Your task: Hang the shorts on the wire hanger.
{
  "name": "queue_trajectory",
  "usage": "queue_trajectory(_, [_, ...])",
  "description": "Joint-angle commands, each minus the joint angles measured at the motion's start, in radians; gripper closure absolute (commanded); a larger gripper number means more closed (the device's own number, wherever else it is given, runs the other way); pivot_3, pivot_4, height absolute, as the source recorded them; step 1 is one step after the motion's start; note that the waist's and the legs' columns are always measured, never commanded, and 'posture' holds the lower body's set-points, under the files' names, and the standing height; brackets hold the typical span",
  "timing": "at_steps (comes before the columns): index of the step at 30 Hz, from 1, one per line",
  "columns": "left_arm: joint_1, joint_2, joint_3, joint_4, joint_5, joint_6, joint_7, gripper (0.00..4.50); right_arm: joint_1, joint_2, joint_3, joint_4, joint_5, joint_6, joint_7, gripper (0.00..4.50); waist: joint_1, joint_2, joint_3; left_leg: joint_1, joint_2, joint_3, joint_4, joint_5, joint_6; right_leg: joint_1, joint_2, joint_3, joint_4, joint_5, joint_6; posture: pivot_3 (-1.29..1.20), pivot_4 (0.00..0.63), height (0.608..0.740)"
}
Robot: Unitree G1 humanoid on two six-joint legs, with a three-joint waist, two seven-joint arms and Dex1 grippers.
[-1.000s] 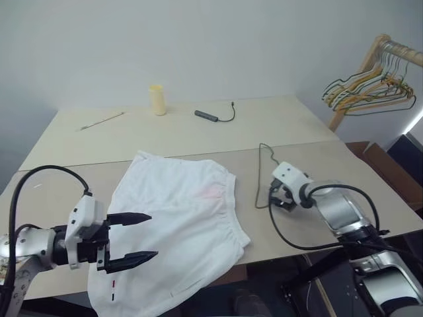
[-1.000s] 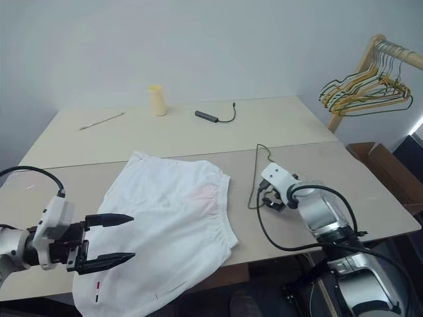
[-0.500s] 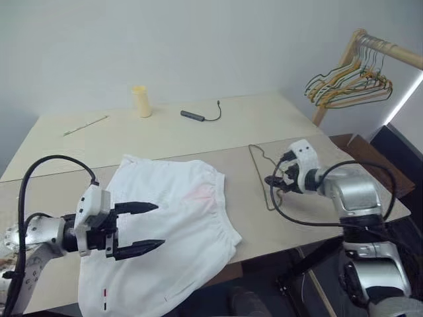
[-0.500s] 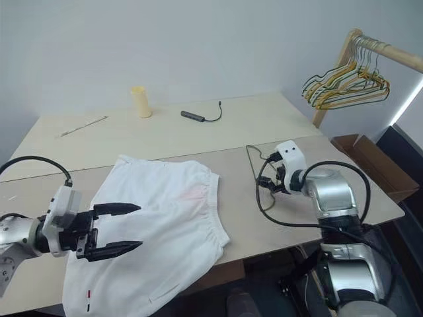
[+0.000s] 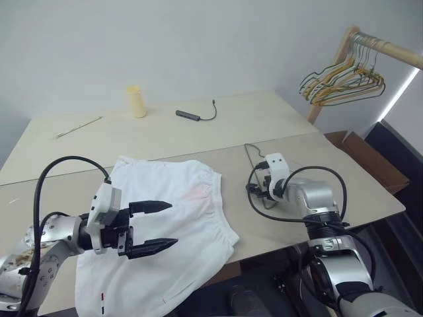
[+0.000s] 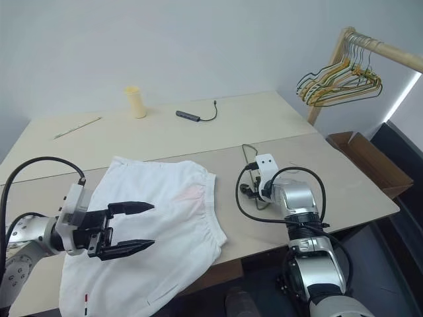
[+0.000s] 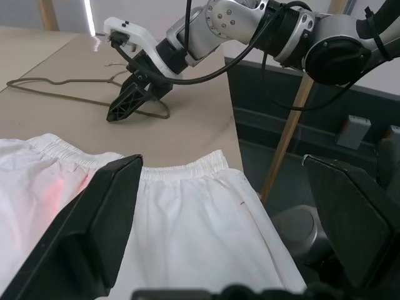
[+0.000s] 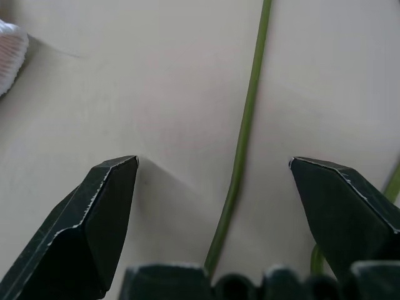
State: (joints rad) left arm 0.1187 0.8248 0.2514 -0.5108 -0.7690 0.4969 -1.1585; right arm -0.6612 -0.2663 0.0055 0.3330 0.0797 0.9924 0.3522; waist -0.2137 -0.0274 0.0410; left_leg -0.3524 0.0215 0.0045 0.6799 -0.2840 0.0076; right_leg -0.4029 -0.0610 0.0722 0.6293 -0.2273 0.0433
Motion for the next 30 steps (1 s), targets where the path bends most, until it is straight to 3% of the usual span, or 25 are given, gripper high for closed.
queue_trajectory(1, [-0.013,-0.004,-0.006,-0.009,0.015,-0.032,0.002,0.0,0.023,0.009,0.043,0.032,-0.027,0.018,-0.029,0.56,-0.002,0.0,-0.001,0.0,0.0,0.0,0.0,0.0,0.0,0.0,0.0,0.0,0.0,0.0,0.0,-0.14,0.0,0.74])
queue_trajectory(13, [-0.005,-0.014,-0.005,-0.013,0.03,-0.051,0.019,0.0,0.036,-0.006,0.136,0.072,-0.096,-0.012,-0.039,4.48,-0.001,-0.008,-0.011,0.001,0.001,-0.001,0.0,0.0,0.0,0.001,0.0,-0.001,0.0,0.0,0.0,-0.12,0.0,0.74])
queue_trajectory(19, [-0.025,-0.034,-0.02,-0.003,0.039,-0.053,0.047,0.0,0.034,-0.003,0.113,0.058,-0.102,-0.037,-0.062,4.48,0.006,-0.01,-0.014,0.001,0.001,-0.001,0.0,0.0,0.0,0.001,0.001,-0.001,-0.001,0.0,0.0,-0.13,0.0,0.74])
queue_trajectory(23, [-0.138,-0.11,-0.041,0.027,-0.012,0.048,0.211,0.0,0.028,0.001,0.063,-0.086,-0.087,-0.096,-0.087,4.48,0.013,-0.011,-0.015,0.001,0.0,-0.002,0.001,0.0,0.0,0.003,0.0,-0.001,-0.002,0.0,0.001,-0.13,0.0,0.74])
queue_trajectory(30, [-0.43,-0.372,0.035,0.222,-0.341,0.291,0.601,0.0,0.075,-0.076,0.14,-0.43,-0.065,-0.321,0.068,4.48,0.01,0.001,-0.007,-0.003,-0.002,-0.004,0.0,0.0,0.0,-0.002,-0.001,0.0,-0.002,0.001,0.003,-0.14,0.0,0.74])
